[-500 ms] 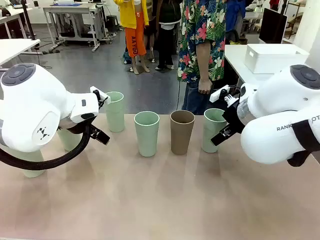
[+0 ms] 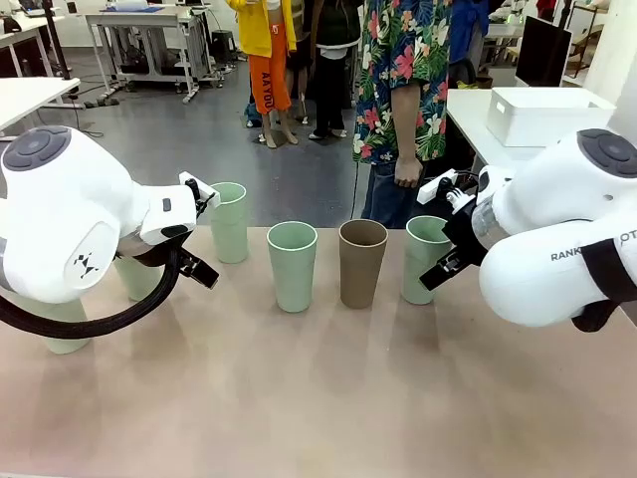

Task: Stack the cups and store them in the basket.
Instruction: Pick up two Reusable plastic cups , one in each hand.

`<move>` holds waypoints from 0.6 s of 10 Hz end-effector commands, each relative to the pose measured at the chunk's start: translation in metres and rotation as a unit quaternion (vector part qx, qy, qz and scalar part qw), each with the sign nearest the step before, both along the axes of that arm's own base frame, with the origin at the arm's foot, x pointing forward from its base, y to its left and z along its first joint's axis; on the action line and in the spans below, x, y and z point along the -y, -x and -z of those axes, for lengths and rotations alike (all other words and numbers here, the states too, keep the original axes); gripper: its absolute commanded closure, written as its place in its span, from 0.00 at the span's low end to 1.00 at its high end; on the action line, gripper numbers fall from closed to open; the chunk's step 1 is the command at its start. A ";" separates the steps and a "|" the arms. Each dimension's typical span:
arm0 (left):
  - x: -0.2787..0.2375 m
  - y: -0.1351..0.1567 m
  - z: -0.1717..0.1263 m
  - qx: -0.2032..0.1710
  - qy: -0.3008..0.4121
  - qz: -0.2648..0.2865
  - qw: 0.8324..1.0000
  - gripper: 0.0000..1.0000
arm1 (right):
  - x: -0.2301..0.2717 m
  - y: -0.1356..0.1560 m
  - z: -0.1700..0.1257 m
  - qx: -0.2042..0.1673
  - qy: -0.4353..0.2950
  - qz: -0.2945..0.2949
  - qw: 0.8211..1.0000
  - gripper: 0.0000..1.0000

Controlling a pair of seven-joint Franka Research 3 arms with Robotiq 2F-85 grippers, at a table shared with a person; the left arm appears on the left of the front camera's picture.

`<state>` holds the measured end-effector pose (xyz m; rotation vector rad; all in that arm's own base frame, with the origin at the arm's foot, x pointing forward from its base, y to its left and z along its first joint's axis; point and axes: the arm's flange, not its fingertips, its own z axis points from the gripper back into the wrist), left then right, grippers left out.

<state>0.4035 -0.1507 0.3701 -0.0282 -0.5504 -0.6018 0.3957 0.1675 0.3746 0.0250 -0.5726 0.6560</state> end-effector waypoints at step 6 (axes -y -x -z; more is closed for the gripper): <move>0.000 0.000 0.000 0.000 0.000 0.000 1.000 0.00 | 0.003 -0.008 -0.027 0.020 0.002 0.011 1.000 0.00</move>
